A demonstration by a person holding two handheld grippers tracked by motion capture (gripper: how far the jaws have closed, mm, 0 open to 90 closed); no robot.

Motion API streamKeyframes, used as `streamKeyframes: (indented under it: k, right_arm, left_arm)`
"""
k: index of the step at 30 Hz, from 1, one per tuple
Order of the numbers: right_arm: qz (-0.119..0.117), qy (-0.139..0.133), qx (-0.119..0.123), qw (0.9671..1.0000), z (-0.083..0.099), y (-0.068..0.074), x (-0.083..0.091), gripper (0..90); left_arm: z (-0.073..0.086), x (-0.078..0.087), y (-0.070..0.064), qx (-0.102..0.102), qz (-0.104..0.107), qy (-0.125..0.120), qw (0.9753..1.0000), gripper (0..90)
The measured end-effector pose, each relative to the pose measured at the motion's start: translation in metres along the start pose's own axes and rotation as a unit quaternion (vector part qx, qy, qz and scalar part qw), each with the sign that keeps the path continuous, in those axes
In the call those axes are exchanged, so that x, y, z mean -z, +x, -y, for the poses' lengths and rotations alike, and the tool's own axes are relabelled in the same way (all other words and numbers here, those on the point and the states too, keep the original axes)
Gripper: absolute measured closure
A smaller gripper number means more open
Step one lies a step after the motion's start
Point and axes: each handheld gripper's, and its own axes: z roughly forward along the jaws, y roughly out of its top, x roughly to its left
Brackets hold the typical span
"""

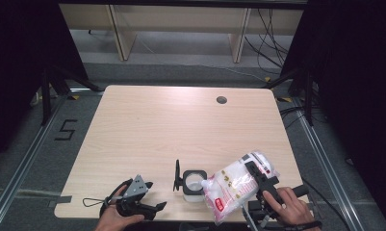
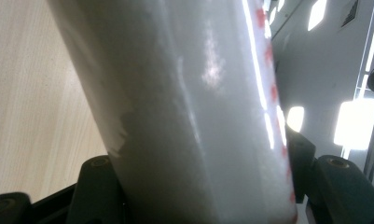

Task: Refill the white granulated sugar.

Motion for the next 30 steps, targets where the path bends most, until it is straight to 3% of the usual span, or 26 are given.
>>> streamKeyframes:
  k: [14, 16, 17, 19, 21, 25, 26, 27, 30]
  right_arm:
    - [0.002, 0.001, 0.0, 1.0, -0.0003, 0.0003, 0.0005, 42.7]
    - [0.01, -0.011, -0.008, 0.9999, -0.0002, 0.0014, -0.0011, 42.8]
    - [-0.005, 0.004, -0.035, 0.9994, -0.0006, 0.0054, 0.0006, 42.7]
    - [-0.002, 0.006, -0.023, 0.9997, -0.0008, 0.0036, 0.0007, 42.7]
    - [0.006, -0.008, -0.012, 0.9999, -0.0007, 0.0033, -0.0015, 42.7]
    - [-0.002, 0.002, -0.007, 1.0, -0.0009, 0.0019, -0.0005, 42.7]
    - [0.004, -0.008, -0.023, 0.9997, 0.0, 0.0047, -0.002, 42.7]
    - [-0.002, 0.0, -0.009, 1.0, -0.0009, 0.0018, -0.0002, 42.7]
    - [0.005, -0.008, -0.009, 0.9999, -0.0014, 0.0011, -0.0008, 42.7]
  left_arm:
    - [-0.0001, 0.0001, -0.0006, 0.002, -0.001, -0.002, 1.0, 16.3]
    - [0.0, 0.0001, -0.0009, 0.005, 0.001, 0.0, 1.0, 16.4]
    - [-0.0006, 0.0016, 0.0, -0.002, 0.0, 0.01, 1.0, 16.3]
    - [0.0001, -0.0001, -0.0008, 0.006, 0.001, -0.001, 1.0, 16.3]
    - [-0.0002, 0.0005, 0.0001, -0.001, -0.003, 0.002, 1.0, 16.3]
    - [0.0, 0.0, -0.0003, 0.002, 0.001, -0.002, 1.0, 16.3]
    - [0.0, 0.0002, -0.0001, 0.001, -0.002, 0.001, 1.0, 16.3]
    - [-0.0003, 0.0005, -0.0009, 0.008, 0.002, 0.001, 1.0, 16.3]
    - [-0.0002, 0.0, -0.0002, 0.001, 0.0, -0.003, 1.0, 16.3]
